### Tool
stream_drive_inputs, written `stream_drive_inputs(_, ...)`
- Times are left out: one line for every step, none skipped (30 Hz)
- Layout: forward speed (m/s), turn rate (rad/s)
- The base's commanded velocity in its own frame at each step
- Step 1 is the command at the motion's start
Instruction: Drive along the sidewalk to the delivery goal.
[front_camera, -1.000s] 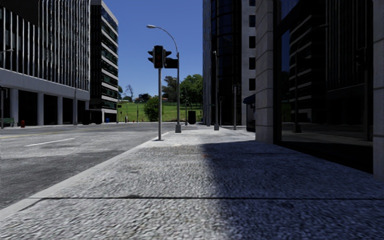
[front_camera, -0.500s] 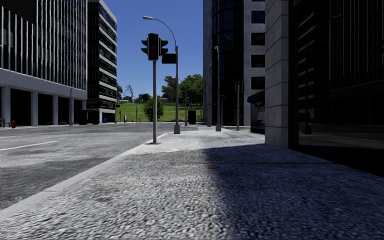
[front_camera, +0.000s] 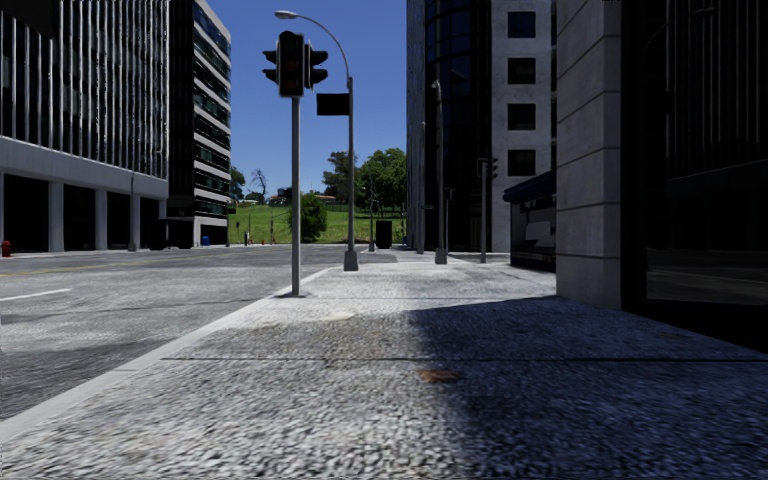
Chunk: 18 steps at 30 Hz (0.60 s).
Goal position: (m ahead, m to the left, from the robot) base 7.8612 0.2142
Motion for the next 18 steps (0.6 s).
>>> stream_drive_inputs(2.00, 0.00)
stream_drive_inputs(2.00, 0.00)
stream_drive_inputs(2.00, 0.00)
stream_drive_inputs(2.00, 0.00)
stream_drive_inputs(2.00, 0.00)
stream_drive_inputs(2.00, 0.00)
stream_drive_inputs(2.00, 0.00)
stream_drive_inputs(2.00, 0.00)
stream_drive_inputs(2.00, 0.00)
stream_drive_inputs(2.00, 0.00)
stream_drive_inputs(2.00, 0.00)
stream_drive_inputs(2.00, 0.00)
stream_drive_inputs(2.00, 0.00)
stream_drive_inputs(2.00, 0.00)
stream_drive_inputs(2.00, 0.00)
stream_drive_inputs(2.00, 0.00)
stream_drive_inputs(2.00, 0.00)
stream_drive_inputs(2.00, 0.00)
